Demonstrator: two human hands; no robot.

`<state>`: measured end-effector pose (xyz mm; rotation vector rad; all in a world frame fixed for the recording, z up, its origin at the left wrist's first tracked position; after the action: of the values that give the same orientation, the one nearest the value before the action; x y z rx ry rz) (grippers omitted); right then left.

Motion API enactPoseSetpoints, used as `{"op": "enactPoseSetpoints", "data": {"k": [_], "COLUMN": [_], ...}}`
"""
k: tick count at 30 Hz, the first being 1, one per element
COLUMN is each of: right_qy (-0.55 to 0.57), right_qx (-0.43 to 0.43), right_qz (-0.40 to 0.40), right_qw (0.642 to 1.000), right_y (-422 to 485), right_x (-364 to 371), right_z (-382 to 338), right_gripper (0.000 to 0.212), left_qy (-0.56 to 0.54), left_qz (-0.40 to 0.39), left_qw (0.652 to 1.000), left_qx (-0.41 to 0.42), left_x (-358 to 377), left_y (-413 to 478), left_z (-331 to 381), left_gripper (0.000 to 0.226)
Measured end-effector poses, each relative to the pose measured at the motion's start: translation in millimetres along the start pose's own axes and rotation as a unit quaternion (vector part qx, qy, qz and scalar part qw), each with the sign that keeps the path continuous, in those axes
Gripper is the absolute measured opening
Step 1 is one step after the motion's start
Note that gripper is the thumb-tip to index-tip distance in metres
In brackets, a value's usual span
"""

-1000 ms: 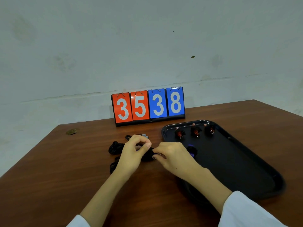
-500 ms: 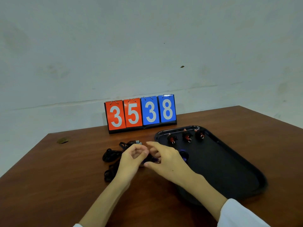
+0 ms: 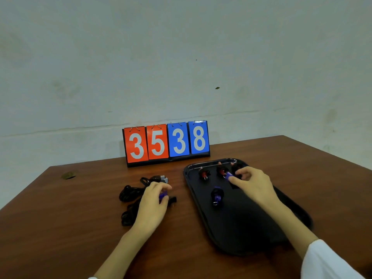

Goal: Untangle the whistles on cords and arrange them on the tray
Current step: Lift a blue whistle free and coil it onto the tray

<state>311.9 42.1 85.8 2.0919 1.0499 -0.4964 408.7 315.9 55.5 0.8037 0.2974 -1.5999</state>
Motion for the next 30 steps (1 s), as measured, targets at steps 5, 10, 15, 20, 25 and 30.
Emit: {"op": "enactPoseSetpoints", "data": {"k": [5,10,15,20,25,30], "right_qy": [-0.08,-0.092,-0.124,-0.14,-0.084,-0.021], "right_qx": [0.032,0.024,-0.005,-0.021,-0.137,-0.174], "right_qz": [-0.053,-0.062,-0.064,-0.028,0.023,-0.123], "right_qw": [0.995,0.994,0.99,0.99,0.987,0.977], "right_y": [-1,-2,1,-1,5,16], "right_x": [1,10,14,7,15,93], "right_z": [32,37,32,22,-54,-121], "right_gripper": [0.039,0.041,0.043,0.054,0.029,0.02], "left_qy": [0.112,0.139,0.158,0.156,0.156,0.12], "left_qz": [0.021,0.025,0.035,0.032,0.046,0.091], "left_qw": [0.993,0.99,0.987,0.987,0.987,0.988], "left_qx": [-0.006,-0.008,-0.011,-0.023,-0.002,0.012], "left_x": [6,6,2,1,-1,-13], "left_y": [4,5,5,6,3,0], "left_z": [-9,-13,-15,-20,-17,-10], "left_gripper": [0.027,0.032,0.043,0.037,0.028,0.028]}}
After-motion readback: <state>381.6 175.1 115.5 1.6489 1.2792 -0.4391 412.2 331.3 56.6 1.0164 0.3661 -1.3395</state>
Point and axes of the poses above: each hand's wrist, its own y-axis towards the middle knuckle, its own x-axis out of the palm, z = x × y, the point moved 8 cm from there along y, towards the middle knuckle, and after that the axes turned 13 degrees about -x, right-handed, at the moved point
